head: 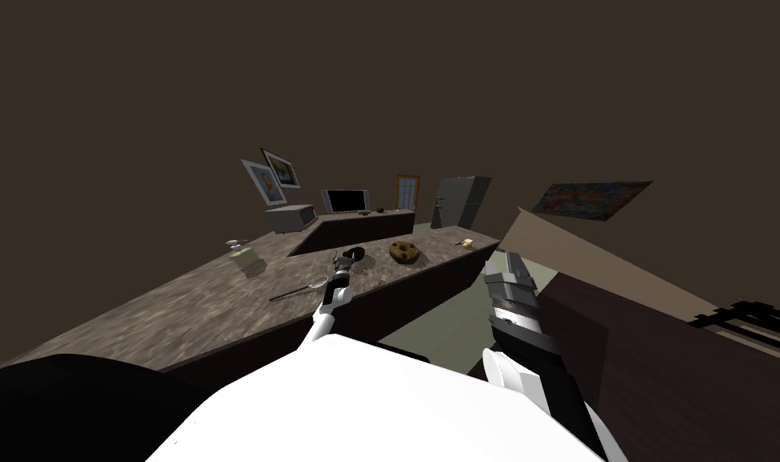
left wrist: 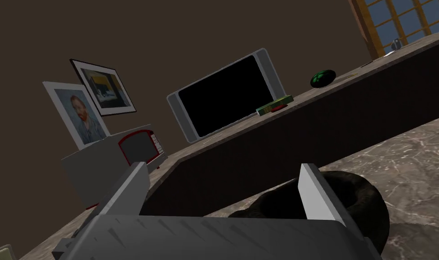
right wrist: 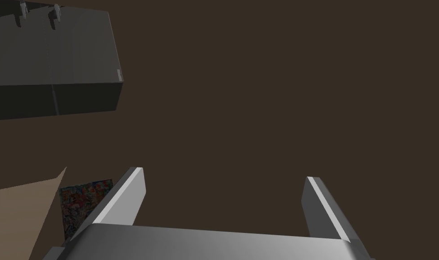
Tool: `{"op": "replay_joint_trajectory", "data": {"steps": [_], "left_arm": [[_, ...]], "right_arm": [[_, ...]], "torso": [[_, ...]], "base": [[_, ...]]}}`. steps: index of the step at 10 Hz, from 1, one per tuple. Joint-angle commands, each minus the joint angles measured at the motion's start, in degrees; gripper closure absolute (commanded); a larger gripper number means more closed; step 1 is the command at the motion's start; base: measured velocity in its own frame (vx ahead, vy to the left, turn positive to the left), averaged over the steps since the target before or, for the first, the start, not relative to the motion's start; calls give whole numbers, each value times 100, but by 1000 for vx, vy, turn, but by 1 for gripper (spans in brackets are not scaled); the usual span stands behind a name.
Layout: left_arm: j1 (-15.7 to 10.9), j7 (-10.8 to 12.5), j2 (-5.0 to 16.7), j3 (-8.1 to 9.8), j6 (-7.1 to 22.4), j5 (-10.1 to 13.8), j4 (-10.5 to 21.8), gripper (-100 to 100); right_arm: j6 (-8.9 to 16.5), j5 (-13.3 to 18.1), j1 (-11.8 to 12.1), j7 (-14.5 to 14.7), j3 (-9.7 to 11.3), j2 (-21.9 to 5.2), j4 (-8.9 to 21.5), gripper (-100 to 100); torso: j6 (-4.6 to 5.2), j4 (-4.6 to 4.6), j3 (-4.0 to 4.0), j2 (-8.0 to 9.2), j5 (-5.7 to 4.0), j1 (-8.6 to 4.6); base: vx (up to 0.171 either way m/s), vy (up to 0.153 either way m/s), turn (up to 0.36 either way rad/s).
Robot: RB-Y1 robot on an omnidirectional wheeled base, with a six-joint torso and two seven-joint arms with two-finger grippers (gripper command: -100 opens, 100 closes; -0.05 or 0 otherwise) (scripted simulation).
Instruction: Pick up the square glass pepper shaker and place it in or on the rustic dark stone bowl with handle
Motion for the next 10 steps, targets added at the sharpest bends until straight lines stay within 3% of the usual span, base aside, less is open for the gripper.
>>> {"op": "replay_joint_trajectory", "data": {"steps": [1,6,10], "left_arm": [[-53,48,-24,32,-26,59,201,-100],[-196,332,-72,333,41,521,1035,-100],[-165,453,-115,441,89,711,1483,-100]], "right_arm": [[0,0,0,0,0,0,0,0],[0,0,0,0,0,0,0,0],[0,0,-1,0,0,0,0,0]], "torso": [[0,0,0,0,0,0],[-1,0,1,2,-2,-6],[0,3,10,19,1,8]], "base": [[51,-52,9],[49,-57,23],[17,-27,9]]}}
